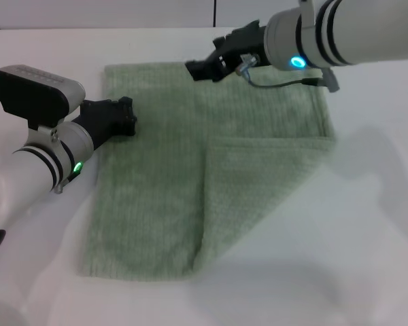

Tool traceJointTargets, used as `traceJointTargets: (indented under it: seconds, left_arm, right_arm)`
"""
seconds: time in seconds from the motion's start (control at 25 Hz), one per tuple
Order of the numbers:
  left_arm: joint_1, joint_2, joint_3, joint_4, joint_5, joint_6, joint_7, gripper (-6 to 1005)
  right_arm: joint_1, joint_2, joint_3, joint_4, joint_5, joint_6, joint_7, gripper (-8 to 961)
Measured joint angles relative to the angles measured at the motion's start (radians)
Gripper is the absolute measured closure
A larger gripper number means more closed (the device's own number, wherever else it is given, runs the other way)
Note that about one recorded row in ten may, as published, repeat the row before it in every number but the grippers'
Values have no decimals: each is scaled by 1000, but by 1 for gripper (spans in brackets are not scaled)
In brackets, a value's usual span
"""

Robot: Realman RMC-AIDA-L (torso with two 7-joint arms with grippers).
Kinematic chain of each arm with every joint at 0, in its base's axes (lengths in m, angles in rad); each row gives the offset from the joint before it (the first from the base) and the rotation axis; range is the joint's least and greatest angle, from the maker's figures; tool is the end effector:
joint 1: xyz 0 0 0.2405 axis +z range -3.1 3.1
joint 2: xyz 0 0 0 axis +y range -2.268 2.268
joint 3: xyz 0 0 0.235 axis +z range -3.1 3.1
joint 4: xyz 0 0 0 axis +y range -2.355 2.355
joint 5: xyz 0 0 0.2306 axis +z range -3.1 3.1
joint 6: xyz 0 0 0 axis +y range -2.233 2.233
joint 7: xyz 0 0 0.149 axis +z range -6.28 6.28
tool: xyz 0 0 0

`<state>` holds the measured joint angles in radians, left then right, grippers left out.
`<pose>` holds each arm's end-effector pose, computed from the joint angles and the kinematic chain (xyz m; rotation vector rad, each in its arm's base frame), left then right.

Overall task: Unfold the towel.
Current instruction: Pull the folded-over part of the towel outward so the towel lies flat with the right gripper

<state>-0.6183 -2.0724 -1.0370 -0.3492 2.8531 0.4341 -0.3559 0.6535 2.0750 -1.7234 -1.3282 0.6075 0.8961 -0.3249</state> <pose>-0.2727 0.3970 -0.0954 -2.0625 -0.7245 -0.3388 0.0708 0.4041 -0.0516 -2.4505 0.6347 0.0468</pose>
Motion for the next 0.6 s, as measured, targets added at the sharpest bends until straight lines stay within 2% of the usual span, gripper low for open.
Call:
traceJointTargets:
  seconds: [0.08, 0.2, 0.28, 0.6]
  left_arm:
    - [0, 0, 0, 0, 0, 0, 0, 1001]
    - [0, 1, -2, -1, 0, 0, 0, 1001]
    - [0, 1, -3, -1, 0, 0, 0, 1001]
    - [-5, 3, -8, 0, 0, 0, 0, 1001]
  right_arm:
    - [23, 0, 52, -20, 23, 132, -56, 322]
    - [44, 1, 87, 0, 63, 188, -99, 321]
    - [85, 1, 158, 67, 112, 266, -179, 321]
    - [163, -1, 245, 231, 130, 351, -325, 321]
